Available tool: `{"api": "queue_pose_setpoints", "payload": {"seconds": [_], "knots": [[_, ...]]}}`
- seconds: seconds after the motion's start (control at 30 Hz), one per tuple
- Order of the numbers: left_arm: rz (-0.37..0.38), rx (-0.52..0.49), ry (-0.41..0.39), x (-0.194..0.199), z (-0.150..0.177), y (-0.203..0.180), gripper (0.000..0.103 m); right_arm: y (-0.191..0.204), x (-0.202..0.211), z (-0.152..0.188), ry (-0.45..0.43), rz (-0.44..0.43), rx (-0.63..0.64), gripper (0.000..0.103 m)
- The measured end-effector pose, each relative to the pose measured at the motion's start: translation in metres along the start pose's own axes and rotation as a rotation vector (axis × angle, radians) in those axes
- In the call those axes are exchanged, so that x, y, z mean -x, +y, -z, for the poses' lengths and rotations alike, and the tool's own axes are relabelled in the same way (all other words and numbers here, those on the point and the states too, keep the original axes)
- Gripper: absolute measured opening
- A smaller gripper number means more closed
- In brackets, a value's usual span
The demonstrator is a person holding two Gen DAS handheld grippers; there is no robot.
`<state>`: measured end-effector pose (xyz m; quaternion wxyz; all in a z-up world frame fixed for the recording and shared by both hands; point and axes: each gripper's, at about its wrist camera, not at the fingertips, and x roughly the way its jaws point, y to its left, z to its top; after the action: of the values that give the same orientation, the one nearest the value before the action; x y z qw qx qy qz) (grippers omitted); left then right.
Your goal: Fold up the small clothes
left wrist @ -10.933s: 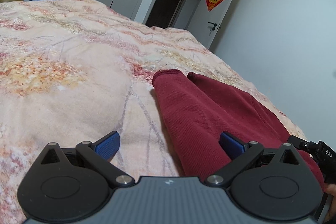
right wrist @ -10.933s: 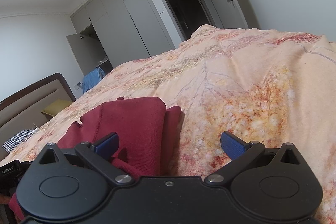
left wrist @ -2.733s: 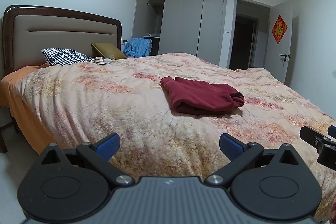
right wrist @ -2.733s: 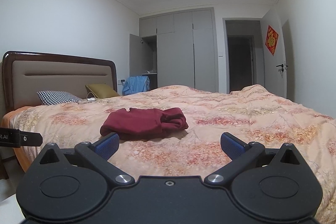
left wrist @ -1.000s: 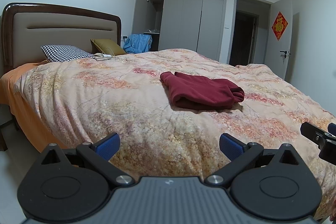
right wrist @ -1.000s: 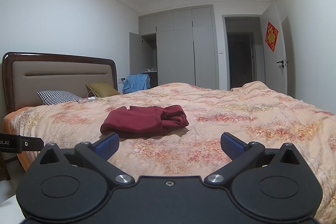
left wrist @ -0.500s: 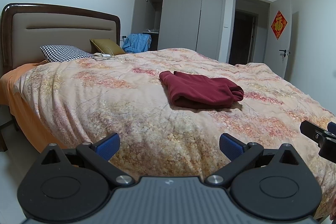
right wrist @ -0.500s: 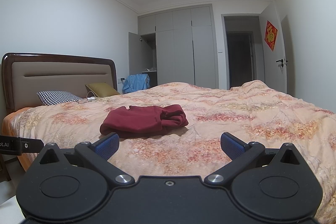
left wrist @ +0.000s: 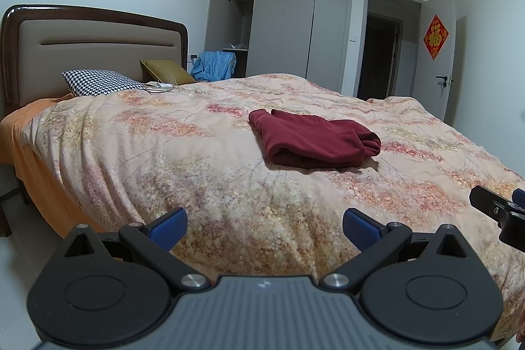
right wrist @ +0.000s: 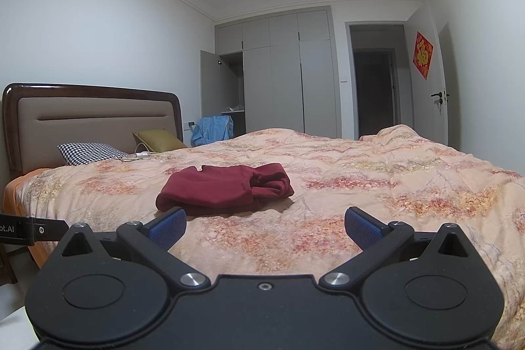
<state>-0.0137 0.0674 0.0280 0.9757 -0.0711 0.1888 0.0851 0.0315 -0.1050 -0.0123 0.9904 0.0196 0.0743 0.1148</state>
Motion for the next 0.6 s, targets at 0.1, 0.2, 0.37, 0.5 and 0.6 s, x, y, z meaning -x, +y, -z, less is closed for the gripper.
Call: {"api": "queue_pose_setpoints", "payload": {"seconds": [0.1, 0.2, 0.37, 0.5, 0.6], "knots": [[0.001, -0.001, 0.001, -0.0001, 0.0006, 0.0002, 0.103, 0.0000, 0.0000, -0.0001, 0.000, 0.000, 0.000, 0.102], [0.001, -0.002, 0.001, 0.0002, 0.0012, 0.0004, 0.103, 0.0003, 0.0000, -0.0001, 0.000, 0.000, 0.000, 0.102], [0.001, -0.002, 0.001, -0.0002, 0.0006, -0.0002, 0.103, 0.0005, -0.0001, -0.0002, 0.000, 0.000, -0.001, 0.102], [0.000, -0.002, 0.002, -0.0002, 0.0006, -0.0005, 0.103, -0.0001, 0.0000, -0.0005, 0.000, 0.000, -0.001, 0.103], [0.001, -0.003, 0.003, -0.0003, 0.0006, -0.0003, 0.103, 0.0000, 0.0001, 0.0002, 0.000, 0.000, -0.001, 0.103]]}}
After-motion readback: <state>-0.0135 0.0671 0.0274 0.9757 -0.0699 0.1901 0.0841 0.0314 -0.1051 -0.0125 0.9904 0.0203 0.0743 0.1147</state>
